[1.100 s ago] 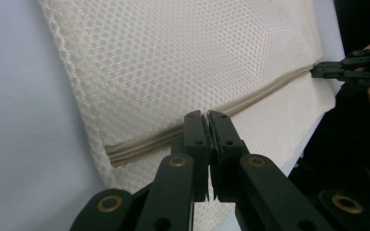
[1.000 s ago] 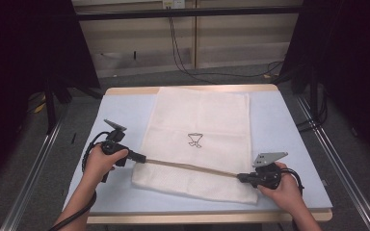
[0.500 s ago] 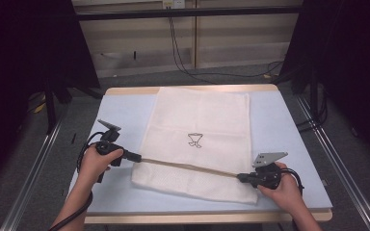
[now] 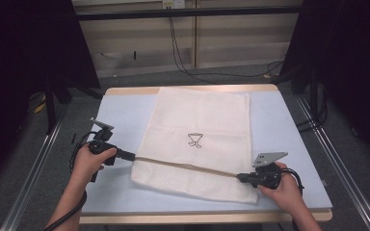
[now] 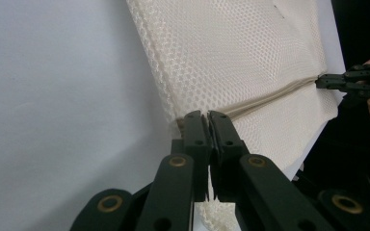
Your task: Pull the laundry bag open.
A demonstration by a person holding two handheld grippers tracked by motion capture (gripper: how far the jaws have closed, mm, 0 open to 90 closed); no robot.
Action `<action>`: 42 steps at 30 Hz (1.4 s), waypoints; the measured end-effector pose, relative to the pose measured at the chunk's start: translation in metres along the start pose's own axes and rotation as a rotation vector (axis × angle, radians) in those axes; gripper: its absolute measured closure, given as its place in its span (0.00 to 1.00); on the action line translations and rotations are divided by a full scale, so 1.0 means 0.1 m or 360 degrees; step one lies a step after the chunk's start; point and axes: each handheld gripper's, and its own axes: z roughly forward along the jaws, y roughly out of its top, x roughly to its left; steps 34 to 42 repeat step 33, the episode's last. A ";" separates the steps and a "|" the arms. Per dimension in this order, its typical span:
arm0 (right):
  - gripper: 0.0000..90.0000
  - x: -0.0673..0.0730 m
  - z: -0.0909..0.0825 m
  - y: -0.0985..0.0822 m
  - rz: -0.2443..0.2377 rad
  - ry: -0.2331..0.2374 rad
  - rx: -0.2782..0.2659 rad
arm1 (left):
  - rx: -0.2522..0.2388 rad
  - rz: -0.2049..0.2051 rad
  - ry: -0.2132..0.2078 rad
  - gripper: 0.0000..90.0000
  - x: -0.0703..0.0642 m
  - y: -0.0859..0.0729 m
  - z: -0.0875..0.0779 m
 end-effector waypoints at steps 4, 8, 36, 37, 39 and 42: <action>1.00 0.01 0.00 0.00 -0.0005 -0.0016 0.0000 | 0.0010 0.0010 0.0003 0.97 0.04 -0.01 0.00; 1.00 0.00 0.00 0.00 -0.0005 -0.0007 -0.0003 | 0.0002 0.0001 0.0024 0.97 0.09 -0.05 -0.03; 0.33 -0.14 -0.43 0.05 0.0106 -0.0209 -0.0242 | -0.0219 0.0327 0.0222 0.35 -0.09 -0.14 -0.29; 0.33 -0.14 -0.43 0.05 0.0106 -0.0209 -0.0242 | -0.0219 0.0327 0.0222 0.35 -0.09 -0.14 -0.29; 0.33 -0.14 -0.43 0.05 0.0106 -0.0209 -0.0242 | -0.0219 0.0327 0.0222 0.35 -0.09 -0.14 -0.29; 0.33 -0.14 -0.43 0.05 0.0106 -0.0209 -0.0242 | -0.0219 0.0327 0.0222 0.35 -0.09 -0.14 -0.29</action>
